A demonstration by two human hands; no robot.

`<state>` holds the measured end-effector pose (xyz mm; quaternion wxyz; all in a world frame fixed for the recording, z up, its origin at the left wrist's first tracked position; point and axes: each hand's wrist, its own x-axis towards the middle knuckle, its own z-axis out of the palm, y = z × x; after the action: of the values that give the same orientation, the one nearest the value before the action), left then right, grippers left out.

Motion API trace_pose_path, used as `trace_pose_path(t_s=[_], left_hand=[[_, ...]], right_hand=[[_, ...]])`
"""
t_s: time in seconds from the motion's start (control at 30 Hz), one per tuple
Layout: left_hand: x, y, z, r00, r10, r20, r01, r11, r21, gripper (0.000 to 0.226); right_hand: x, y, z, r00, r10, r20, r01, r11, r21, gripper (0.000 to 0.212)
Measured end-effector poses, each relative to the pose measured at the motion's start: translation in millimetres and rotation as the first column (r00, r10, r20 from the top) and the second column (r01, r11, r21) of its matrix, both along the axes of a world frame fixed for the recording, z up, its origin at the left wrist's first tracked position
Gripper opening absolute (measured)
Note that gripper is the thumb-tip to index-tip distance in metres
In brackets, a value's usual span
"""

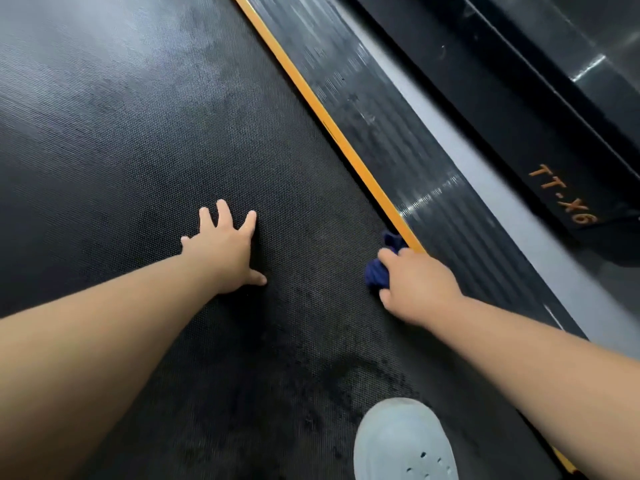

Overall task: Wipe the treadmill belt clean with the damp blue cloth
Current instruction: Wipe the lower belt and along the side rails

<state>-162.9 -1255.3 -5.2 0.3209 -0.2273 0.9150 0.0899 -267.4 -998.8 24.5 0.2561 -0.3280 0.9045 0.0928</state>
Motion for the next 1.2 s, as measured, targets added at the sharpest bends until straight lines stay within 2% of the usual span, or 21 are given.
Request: trace_pose_path(t_s=[0.07, 0.13, 0.2, 0.27, 0.4, 0.47, 0.53, 0.57, 0.63, 0.67, 0.73, 0.8, 0.83, 0.87, 0.9, 0.93, 0.97, 1.0, 1.03, 1.1, 1.2], left_hand=[[9, 1, -4, 0.999, -0.033, -0.026, 0.033, 0.999, -0.001, 0.114], [15, 2, -7, 0.998, -0.041, -0.048, 0.041, 0.999, -0.005, 0.112], [16, 3, -9, 0.998, -0.029, -0.057, 0.029, 1.0, -0.004, 0.111], [12, 3, -9, 0.998, -0.02, -0.066, 0.02, 1.0, -0.002, 0.111], [9, 3, -4, 0.999, -0.006, -0.05, 0.007, 1.0, 0.012, 0.113], [6, 5, -1, 1.0, 0.01, -0.02, -0.01, 0.999, 0.036, 0.111], [4, 7, 4, 0.998, 0.031, -0.053, -0.028, 0.998, 0.061, 0.104], [3, 8, 6, 0.992, -0.013, -0.122, 0.02, 0.998, 0.053, 0.098], [-2, 18, 14, 0.93, -0.212, -0.301, 0.229, 0.973, 0.022, 0.09], [-6, 27, 18, 0.889, -0.266, -0.372, 0.311, 0.948, 0.065, 0.09], [-16, 54, 28, 0.885, -0.171, -0.434, 0.321, 0.898, 0.301, 0.095], [-27, 79, 29, 0.871, -0.044, -0.489, 0.295, 0.843, 0.45, 0.103], [-30, 89, 27, 0.858, -0.036, -0.512, 0.302, 0.842, 0.447, 0.106], [-33, 97, 23, 0.852, -0.054, -0.521, 0.311, 0.853, 0.42, 0.106], [-35, 103, 18, 0.846, -0.089, -0.526, 0.322, 0.871, 0.371, 0.104], [-36, 109, 13, 0.84, -0.136, -0.525, 0.336, 0.89, 0.308, 0.099], [-36, 115, 8, 0.829, -0.211, -0.518, 0.367, 0.904, 0.219, 0.092], [-36, 120, 2, 0.806, -0.308, -0.505, 0.415, 0.902, 0.114, 0.085], [-35, 123, -4, 0.776, -0.393, -0.493, 0.459, 0.888, 0.016, 0.079], [-36, 120, -15, 0.727, -0.478, -0.492, 0.485, 0.866, -0.125, 0.07], [-43, 107, -18, 0.757, -0.48, -0.444, 0.401, 0.877, -0.263, 0.06]], right_hand=[[0, 5, 6, 0.999, -0.03, 0.035, 0.032, 0.998, -0.056, 0.022], [-9, -7, 2, 0.999, 0.01, -0.032, -0.017, 0.974, -0.227, 0.021], [-24, -32, -11, 0.99, 0.077, -0.119, -0.112, 0.943, -0.315, 0.026], [-33, -56, -26, 0.984, 0.07, -0.167, -0.114, 0.955, -0.274, 0.029], [-21, -57, -38, 0.964, -0.061, -0.26, 0.016, 0.985, -0.172, 0.026], [-6, -37, -30, 0.962, -0.017, -0.274, -0.003, 0.997, -0.074, 0.027], [7, -14, -19, 0.974, 0.021, -0.228, -0.013, 0.999, 0.034, 0.026], [12, -4, -14, 0.985, 0.002, -0.175, 0.007, 0.999, 0.048, 0.025], [19, 8, -1, 0.988, -0.153, -0.008, 0.152, 0.987, -0.055, 0.025], [19, 9, 3, 0.959, -0.263, 0.104, 0.279, 0.942, -0.186, 0.027], [16, 2, 13, 0.842, -0.393, 0.369, 0.53, 0.732, -0.429, 0.047], [10, -10, 19, 0.637, -0.378, 0.672, 0.761, 0.444, -0.472, 0.065], [6, -14, 20, 0.544, -0.354, 0.761, 0.834, 0.331, -0.441, 0.067], [2, -15, 22, 0.506, -0.354, 0.786, 0.861, 0.263, -0.436, 0.062], [-3, -11, 23, 0.557, -0.409, 0.723, 0.83, 0.266, -0.49, 0.055], [-9, -3, 23, 0.67, -0.503, 0.546, 0.737, 0.369, -0.566, 0.048], [-15, 10, 20, 0.777, -0.568, 0.272, 0.606, 0.556, -0.569, 0.046], [-18, 23, 16, 0.842, -0.539, 0.02, 0.486, 0.741, -0.463, 0.05], [-21, 35, 11, 0.882, -0.456, -0.119, 0.403, 0.861, -0.311, 0.056], [-23, 47, -3, 0.929, -0.345, -0.13, 0.336, 0.938, -0.09, 0.063], [-30, 48, -15, 0.944, -0.326, -0.051, 0.327, 0.945, 0.01, 0.065]])
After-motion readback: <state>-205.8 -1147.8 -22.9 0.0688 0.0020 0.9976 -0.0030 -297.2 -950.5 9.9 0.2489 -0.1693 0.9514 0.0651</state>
